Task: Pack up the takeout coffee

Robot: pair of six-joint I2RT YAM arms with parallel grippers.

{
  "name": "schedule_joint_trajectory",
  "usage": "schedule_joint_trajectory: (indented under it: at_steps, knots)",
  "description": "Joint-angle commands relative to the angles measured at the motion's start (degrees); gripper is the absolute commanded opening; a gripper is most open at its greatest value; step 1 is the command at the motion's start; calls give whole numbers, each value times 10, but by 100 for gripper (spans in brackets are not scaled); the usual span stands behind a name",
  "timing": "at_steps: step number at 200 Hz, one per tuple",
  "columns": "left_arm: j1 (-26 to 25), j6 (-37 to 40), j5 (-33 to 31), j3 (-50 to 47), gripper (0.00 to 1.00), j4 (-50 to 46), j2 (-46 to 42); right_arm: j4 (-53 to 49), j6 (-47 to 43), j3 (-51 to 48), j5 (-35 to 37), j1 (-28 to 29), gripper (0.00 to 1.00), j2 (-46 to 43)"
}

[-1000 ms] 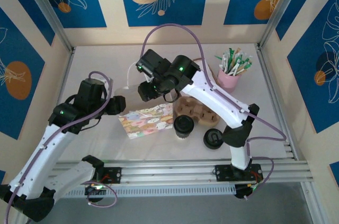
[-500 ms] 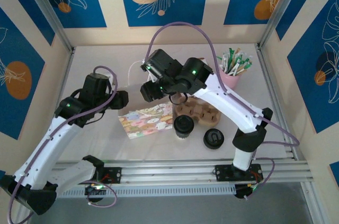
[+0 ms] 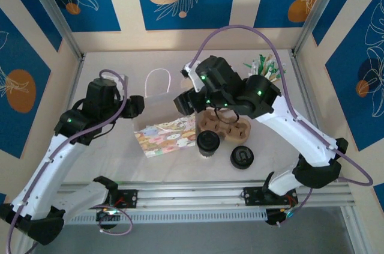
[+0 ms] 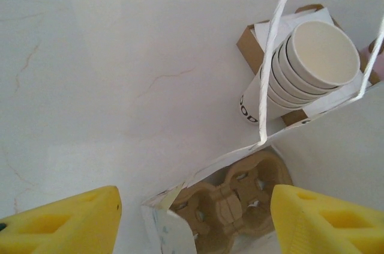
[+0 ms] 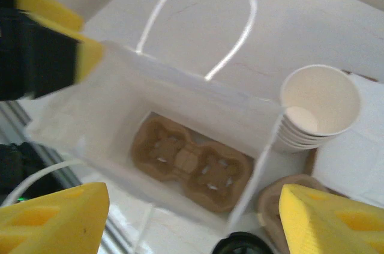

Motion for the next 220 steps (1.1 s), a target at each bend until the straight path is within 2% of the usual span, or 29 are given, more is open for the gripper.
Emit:
schedule_joint_trajectory:
  at_steps: [1, 28, 53, 84, 122, 179, 220]
  knots:
    - [8, 6, -5, 27, 69, -46, -30, 27, -104, -27, -54, -41, 78, 14]
    - [8, -9, 23, 17, 71, -75, -57, 52, -203, -52, -101, -73, 84, 39]
    - [7, -17, 50, 2, 72, -94, -73, 96, -256, -61, -172, -103, 93, 55]
    - [8, -21, 52, 0, 73, -125, -86, 120, -328, -55, -222, -116, 94, 71]
    - [8, -21, 36, -1, 74, -144, -107, 129, -400, -53, -232, -120, 93, 106]
    - [8, -26, 24, 16, 74, -175, -126, 119, -432, 0, -209, -132, 91, 174]
    - [8, -30, 20, 19, 74, -192, -136, 105, -442, 37, -221, -130, 85, 207]
